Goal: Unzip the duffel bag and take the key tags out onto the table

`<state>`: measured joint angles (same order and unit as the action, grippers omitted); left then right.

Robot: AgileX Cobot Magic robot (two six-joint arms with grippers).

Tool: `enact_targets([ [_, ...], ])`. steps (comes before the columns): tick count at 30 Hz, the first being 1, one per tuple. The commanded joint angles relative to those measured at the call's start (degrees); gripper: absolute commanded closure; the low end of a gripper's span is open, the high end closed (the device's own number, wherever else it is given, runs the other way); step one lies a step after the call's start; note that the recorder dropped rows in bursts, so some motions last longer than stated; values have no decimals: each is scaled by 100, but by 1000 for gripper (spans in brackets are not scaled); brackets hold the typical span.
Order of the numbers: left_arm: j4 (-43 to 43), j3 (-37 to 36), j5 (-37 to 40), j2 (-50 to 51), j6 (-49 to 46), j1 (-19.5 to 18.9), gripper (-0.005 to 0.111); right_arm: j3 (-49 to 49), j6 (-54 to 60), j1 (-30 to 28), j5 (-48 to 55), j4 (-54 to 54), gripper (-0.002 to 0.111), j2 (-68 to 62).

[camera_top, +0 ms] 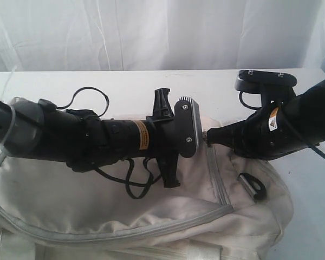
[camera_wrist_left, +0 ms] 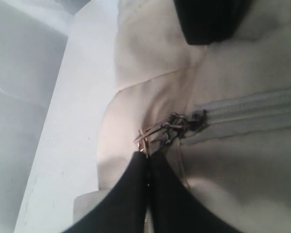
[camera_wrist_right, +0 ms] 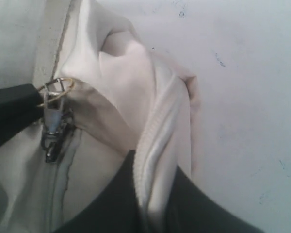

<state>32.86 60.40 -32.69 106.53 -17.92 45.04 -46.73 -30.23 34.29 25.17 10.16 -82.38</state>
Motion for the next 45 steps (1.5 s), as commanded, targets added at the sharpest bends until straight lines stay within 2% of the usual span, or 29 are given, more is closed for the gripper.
enact_targets([
  [1, -117, -38, 267, -343, 49, -31, 107, -3, 48, -58, 238, -9, 101, -1],
  [9, -117, -48, 840, -729, 614, -31, 107, -3, -1, -69, 187, -9, 101, -1],
  [17, -106, -511, 815, -1005, 763, -31, 107, -3, -129, -69, 174, -9, 100, -1],
  [24, 58, -940, 262, -1059, 778, -31, 107, -3, -130, -69, 160, -9, 100, -1],
  [26, 234, -977, 131, -1059, 844, -31, 107, -3, -130, -69, 107, -9, 97, -1],
  [31, 490, -981, 80, -1059, 1223, -21, 107, -3, -130, -69, -33, -9, 80, -1],
  [34, 752, -981, 4, -1059, 1598, -21, 107, -3, -130, -69, -45, -9, 74, -1],
  [40, 2013, -981, -812, -1059, 2952, -21, 107, -3, -130, -69, -135, -9, 74, -1],
  [45, 2886, -981, -810, -1059, 4175, -21, 107, -3, -130, -69, -157, -9, 74, -1],
])
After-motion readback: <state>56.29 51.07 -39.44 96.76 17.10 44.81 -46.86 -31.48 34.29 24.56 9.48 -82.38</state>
